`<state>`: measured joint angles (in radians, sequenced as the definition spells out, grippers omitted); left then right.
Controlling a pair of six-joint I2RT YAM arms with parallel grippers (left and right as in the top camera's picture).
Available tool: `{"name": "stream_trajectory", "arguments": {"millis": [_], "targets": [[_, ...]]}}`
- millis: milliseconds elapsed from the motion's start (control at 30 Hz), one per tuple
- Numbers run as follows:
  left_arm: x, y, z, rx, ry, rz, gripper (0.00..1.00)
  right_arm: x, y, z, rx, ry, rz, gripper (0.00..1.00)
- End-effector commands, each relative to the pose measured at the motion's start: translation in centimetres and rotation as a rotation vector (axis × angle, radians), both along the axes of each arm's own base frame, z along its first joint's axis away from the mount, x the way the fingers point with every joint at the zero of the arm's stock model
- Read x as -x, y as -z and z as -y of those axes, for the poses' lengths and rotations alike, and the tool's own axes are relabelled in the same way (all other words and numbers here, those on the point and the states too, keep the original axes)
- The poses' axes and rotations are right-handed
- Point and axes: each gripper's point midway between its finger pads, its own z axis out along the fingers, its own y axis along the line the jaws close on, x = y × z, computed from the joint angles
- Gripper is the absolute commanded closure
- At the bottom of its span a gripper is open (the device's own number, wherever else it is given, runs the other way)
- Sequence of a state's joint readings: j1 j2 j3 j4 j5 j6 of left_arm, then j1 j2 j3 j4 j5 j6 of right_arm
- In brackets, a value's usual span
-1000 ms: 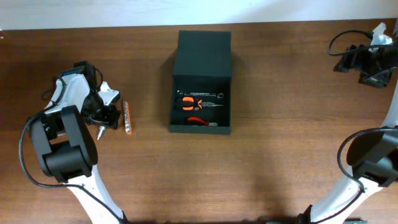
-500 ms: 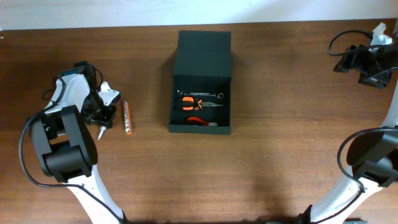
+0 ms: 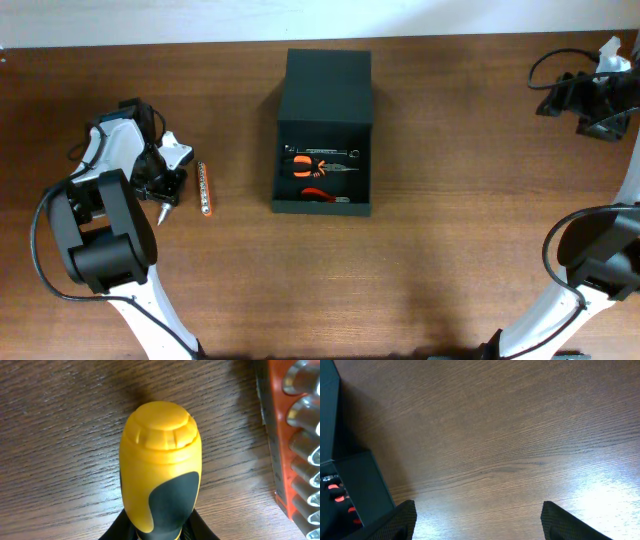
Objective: Pack container
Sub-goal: 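Move the left gripper down over the yellow-black screwdriver and grasp it, then lift the screwdriver with the left gripper and carry it over the box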
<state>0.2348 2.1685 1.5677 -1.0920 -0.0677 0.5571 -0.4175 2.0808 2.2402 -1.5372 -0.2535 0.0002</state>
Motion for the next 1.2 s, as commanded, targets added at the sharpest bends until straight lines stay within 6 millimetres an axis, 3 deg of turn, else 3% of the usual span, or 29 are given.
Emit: {"name": "stream_trajectory", "arguments": {"millis": [0,167,267,400,533,667,733,833,933,1000,1167], "targets": [[-0.3,0.0,0.1,0.014,0.004,-0.009,0.98,0.0,0.2,-0.1,-0.014,0.001,-0.002,0.21],[-2.3,-3.5,-0.2,0.004,0.006,0.031,0.98,0.0,0.2,-0.1,-0.015,0.001,-0.002,0.21],[-4.5,-6.7,-0.2,-0.007,0.001,0.1,0.98,0.0,0.2,-0.1,-0.015,0.001,-0.002,0.22],[-7.8,-11.8,1.2,0.002,0.038,0.229,0.99,0.0,0.2,-0.1,-0.015,0.001,-0.002,0.22],[-10.3,-16.7,5.5,0.055,0.183,0.357,0.98,0.0,0.2,-0.2,-0.017,0.001,-0.003,0.22],[-12.0,-20.9,11.9,0.085,0.416,0.478,0.98,-0.2,0.1,-0.6,-0.041,-0.004,0.008,0.22],[-12.1,-22.3,16.0,0.09,0.569,0.518,0.98,-0.3,0.0,-0.8,-0.052,-0.007,0.014,0.22],[-11.3,-22.5,22.3,0.1,0.813,0.536,0.98,-0.3,0.0,-0.8,-0.052,-0.007,0.014,0.22],[-10.1,-21.6,27.6,0.113,1.027,0.521,0.98,-0.3,0.0,-0.8,-0.052,-0.007,0.014,0.21],[-9.6,-20.5,30.0,0.087,1.127,0.503,0.98,-0.3,0.0,-0.8,-0.052,-0.007,0.014,0.21],[-9.0,-16.9,32.9,0.026,1.21,0.417,0.99,-0.3,0.0,-0.7,-0.05,-0.007,0.017,0.2]]}}
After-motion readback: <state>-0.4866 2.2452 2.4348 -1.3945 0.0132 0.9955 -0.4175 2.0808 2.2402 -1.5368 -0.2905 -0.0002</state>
